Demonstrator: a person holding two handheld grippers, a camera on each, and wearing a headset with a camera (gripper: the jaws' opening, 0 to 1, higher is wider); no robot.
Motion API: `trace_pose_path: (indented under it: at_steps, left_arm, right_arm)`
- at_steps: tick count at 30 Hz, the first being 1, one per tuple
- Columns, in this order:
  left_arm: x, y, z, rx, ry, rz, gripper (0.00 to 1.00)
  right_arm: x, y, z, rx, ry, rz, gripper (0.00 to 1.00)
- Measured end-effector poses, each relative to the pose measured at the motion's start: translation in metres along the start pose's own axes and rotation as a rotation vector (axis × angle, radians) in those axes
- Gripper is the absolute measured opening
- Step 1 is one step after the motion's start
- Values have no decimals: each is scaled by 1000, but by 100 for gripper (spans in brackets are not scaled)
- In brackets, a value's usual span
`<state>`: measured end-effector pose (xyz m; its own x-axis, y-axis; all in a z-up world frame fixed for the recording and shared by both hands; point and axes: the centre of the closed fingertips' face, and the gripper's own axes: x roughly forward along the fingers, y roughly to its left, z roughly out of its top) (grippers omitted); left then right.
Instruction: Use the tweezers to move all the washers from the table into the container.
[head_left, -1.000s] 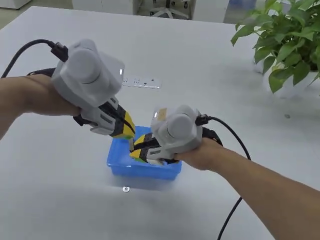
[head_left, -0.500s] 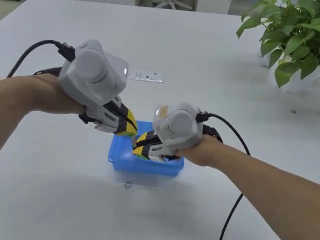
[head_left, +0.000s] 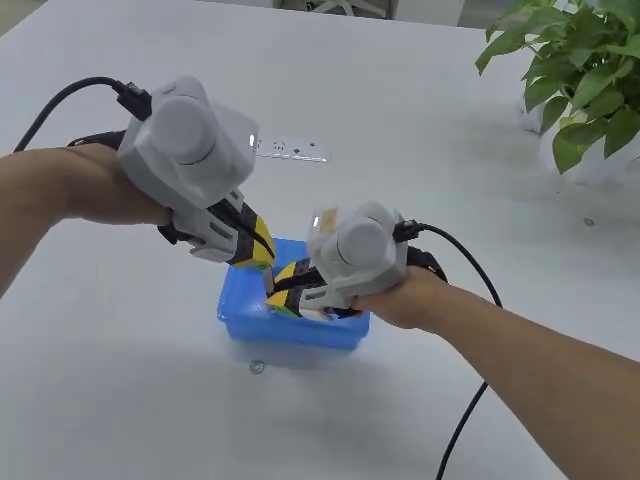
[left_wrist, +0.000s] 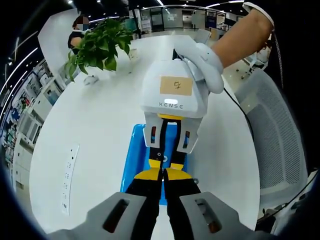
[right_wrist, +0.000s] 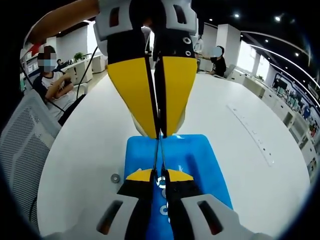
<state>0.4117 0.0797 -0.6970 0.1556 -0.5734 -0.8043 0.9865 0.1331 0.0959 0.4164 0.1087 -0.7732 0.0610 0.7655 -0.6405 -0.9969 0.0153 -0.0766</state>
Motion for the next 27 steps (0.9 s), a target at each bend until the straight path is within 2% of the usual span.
trace_pose_path:
  at_steps: [15, 27]
  left_arm:
    - [-15, -4, 6, -1, -11, 8, 5]
    - [-28, -16, 12, 5, -11, 7, 5]
  right_arm:
    - [-9, 3, 13, -23, -18, -15, 11]
    - [-18, 13, 23, -43, -29, -21, 11]
